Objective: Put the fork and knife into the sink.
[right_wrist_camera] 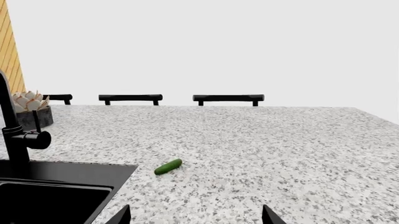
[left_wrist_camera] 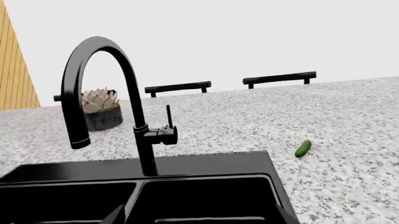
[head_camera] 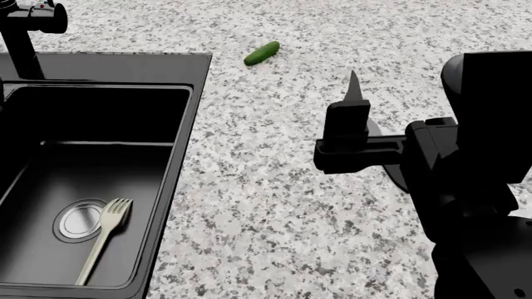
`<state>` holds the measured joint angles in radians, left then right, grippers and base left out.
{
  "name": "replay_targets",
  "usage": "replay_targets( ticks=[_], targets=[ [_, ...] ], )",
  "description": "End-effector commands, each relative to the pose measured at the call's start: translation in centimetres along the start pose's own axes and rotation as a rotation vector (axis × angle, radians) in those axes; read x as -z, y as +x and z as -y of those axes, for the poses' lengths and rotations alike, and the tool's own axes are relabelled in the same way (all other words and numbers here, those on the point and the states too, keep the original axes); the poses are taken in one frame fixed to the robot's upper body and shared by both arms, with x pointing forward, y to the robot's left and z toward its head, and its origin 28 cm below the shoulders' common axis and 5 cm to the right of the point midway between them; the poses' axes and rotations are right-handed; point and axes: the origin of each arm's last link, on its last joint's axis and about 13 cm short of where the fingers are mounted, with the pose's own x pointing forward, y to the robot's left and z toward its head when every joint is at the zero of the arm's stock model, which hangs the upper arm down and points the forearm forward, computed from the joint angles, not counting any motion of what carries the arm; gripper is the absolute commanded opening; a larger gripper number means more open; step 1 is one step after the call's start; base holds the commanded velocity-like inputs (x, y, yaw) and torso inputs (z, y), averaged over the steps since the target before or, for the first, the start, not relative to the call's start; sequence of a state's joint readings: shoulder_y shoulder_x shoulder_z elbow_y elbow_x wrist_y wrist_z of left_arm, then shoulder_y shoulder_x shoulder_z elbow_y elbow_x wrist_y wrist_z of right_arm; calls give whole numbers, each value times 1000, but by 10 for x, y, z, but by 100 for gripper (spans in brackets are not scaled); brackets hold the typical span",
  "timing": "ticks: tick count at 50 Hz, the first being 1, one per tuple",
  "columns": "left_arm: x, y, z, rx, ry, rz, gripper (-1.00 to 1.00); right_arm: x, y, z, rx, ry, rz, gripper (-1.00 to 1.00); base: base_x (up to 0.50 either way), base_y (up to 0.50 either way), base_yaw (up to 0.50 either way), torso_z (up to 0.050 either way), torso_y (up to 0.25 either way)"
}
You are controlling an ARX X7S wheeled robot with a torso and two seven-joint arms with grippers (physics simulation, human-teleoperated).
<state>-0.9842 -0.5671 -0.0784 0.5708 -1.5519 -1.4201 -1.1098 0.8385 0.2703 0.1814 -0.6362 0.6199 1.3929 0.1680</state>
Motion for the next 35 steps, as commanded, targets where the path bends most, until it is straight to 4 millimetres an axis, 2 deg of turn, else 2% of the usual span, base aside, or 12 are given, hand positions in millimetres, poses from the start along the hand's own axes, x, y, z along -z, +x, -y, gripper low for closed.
replay_targets(
  ticks=[1,5,10,13,14,27,35],
  targets=[
    [5,-9,0,-48,-17,34,100,-3,2,-1,-4,-15,-11,100,0,0,0,0,0],
    [8,-8,0,-39,-20,40,100,-6,6,0,-26,-32,-42,100,0,0,0,0,0],
    [7,-8,0,-31,-29,48,100,-26,16,5,-82,-19,-122,100,0,0,0,0,0],
    [9,-7,-1,-27,-30,48,100,-31,23,10,-47,-60,-173,100,0,0,0,0,0],
    [9,-7,-1,-25,-32,48,100,-34,25,11,-93,-27,-174,100,0,0,0,0,0],
    [13,-5,-1,-1,-36,54,100,-61,50,29,-63,-53,-332,100,0,0,0,0,0],
    [16,-4,-2,18,-39,54,100,-55,55,37,-65,-34,-433,100,0,0,0,0,0]
  ],
)
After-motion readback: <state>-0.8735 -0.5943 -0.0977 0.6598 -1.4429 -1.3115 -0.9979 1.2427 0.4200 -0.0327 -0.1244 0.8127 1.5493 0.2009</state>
